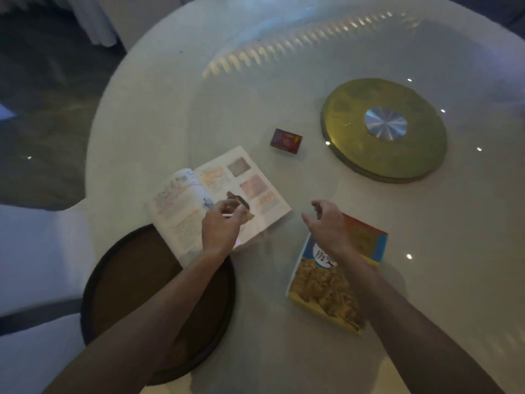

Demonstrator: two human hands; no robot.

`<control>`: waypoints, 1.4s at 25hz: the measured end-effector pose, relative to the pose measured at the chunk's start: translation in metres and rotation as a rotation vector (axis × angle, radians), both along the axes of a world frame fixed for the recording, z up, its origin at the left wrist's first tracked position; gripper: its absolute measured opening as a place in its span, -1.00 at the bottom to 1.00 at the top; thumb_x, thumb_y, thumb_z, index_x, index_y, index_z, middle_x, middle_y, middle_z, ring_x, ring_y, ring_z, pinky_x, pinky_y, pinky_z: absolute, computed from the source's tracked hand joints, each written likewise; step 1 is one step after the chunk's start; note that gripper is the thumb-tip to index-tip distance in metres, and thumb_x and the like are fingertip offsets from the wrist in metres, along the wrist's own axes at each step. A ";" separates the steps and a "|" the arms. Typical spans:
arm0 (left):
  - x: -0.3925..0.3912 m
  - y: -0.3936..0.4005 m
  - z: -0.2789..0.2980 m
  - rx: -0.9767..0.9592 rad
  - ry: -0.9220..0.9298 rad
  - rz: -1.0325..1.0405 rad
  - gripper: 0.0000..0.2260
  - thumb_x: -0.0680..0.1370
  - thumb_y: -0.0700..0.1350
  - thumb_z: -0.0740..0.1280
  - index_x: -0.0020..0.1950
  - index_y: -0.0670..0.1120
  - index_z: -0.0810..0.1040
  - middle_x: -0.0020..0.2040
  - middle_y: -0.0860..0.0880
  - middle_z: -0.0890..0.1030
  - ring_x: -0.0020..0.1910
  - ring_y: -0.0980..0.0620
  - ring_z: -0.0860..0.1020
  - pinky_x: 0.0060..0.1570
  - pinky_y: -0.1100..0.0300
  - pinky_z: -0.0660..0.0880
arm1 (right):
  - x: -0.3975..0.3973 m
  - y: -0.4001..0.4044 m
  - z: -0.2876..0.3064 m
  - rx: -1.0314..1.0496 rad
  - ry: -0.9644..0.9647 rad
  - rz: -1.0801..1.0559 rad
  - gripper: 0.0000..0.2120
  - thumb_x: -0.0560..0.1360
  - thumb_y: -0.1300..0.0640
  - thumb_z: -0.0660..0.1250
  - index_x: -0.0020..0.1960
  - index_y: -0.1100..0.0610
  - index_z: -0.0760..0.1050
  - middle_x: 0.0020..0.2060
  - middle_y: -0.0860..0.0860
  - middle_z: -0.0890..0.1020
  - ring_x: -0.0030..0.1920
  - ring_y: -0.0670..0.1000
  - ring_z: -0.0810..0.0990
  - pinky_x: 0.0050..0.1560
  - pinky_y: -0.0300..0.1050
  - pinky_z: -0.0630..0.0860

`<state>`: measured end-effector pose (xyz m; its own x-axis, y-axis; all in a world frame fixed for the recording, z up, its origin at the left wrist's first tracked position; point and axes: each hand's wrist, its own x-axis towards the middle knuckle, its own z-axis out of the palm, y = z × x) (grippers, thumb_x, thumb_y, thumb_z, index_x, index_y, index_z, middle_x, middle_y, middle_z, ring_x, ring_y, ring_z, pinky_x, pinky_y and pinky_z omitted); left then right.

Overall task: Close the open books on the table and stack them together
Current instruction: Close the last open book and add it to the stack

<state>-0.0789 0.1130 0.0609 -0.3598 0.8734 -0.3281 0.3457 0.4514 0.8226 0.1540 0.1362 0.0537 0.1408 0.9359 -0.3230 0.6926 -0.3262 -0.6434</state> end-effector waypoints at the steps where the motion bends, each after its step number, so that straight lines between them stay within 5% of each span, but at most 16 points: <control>1: -0.017 0.000 0.000 0.001 0.002 0.060 -0.64 0.57 0.04 0.39 0.33 -0.05 0.55 0.15 0.00 0.60 0.00 0.11 0.59 -0.01 0.22 0.55 | -0.010 0.013 -0.001 -0.042 0.007 0.052 -0.51 0.58 0.02 0.40 0.43 0.23 0.47 0.29 0.18 0.58 0.28 0.15 0.57 0.32 0.17 0.54; 7: -0.100 -0.023 -0.031 -0.248 -0.055 0.452 -0.37 0.44 0.10 0.49 0.43 -0.08 0.39 0.29 -0.09 0.49 0.18 -0.09 0.57 0.09 -0.06 0.61 | -0.069 0.066 -0.025 -0.188 -0.043 0.176 -0.51 0.57 0.02 0.42 0.41 0.23 0.48 0.21 0.15 0.67 0.07 0.08 0.65 0.16 0.07 0.62; 12: -0.112 -0.043 -0.050 -0.329 -0.250 0.529 -0.31 0.53 0.02 0.46 0.54 -0.16 0.23 0.38 -0.10 0.46 0.18 0.00 0.49 -0.10 0.16 0.47 | -0.087 0.079 -0.049 -0.218 -0.142 0.064 -0.46 0.43 -0.06 0.52 0.28 0.23 0.55 0.17 0.18 0.67 0.10 0.22 0.70 0.09 0.22 0.68; 16: -0.115 -0.048 -0.058 -0.366 -0.387 0.531 -0.36 0.50 0.02 0.49 0.47 -0.19 0.34 0.31 -0.09 0.57 0.11 0.02 0.57 -0.11 0.19 0.47 | -0.091 0.072 -0.058 -0.312 -0.100 -0.061 -0.24 0.37 -0.10 0.55 0.42 0.16 0.33 0.24 0.16 0.58 0.19 0.22 0.64 0.17 0.24 0.63; 19: -0.124 -0.051 -0.058 -0.325 -0.449 0.488 -0.56 0.47 -0.02 0.53 0.26 -0.15 0.53 0.16 -0.07 0.68 -0.01 0.07 0.66 -0.21 0.23 0.53 | -0.097 0.060 -0.060 -0.370 0.040 -0.119 -0.59 0.46 0.06 0.50 0.25 0.19 0.53 0.01 0.08 0.72 -0.07 0.08 0.71 -0.06 0.04 0.67; 23: -0.134 -0.047 -0.037 -0.208 -0.421 0.512 -0.67 0.51 -0.15 0.50 0.21 -0.12 0.48 0.11 -0.07 0.68 -0.04 0.00 0.71 -0.15 0.04 0.68 | -0.104 0.041 -0.056 -0.377 0.147 -0.167 -0.70 0.50 0.16 0.40 0.21 0.13 0.66 0.08 0.10 0.76 0.00 0.13 0.74 0.12 0.11 0.68; 31: -0.087 -0.021 0.006 -0.072 -0.305 -0.002 -0.78 0.55 -0.15 0.44 0.19 -0.05 0.57 0.03 -0.01 0.69 -0.10 0.07 0.71 -0.21 0.15 0.67 | -0.088 -0.026 -0.034 -0.528 0.337 -0.080 -0.75 0.64 0.24 0.29 0.30 0.19 0.57 0.01 0.05 0.69 -0.07 0.02 0.70 -0.20 -0.09 0.64; 35: -0.047 -0.024 -0.009 -0.215 -0.357 -0.258 -0.58 0.52 0.20 0.40 0.25 -0.03 0.60 0.07 0.01 0.67 0.00 0.05 0.65 -0.07 0.12 0.60 | -0.078 -0.052 -0.034 -0.535 0.464 -0.198 -0.82 0.63 0.34 0.27 0.20 0.21 0.54 0.02 0.13 0.68 -0.09 0.06 0.69 -0.21 -0.07 0.66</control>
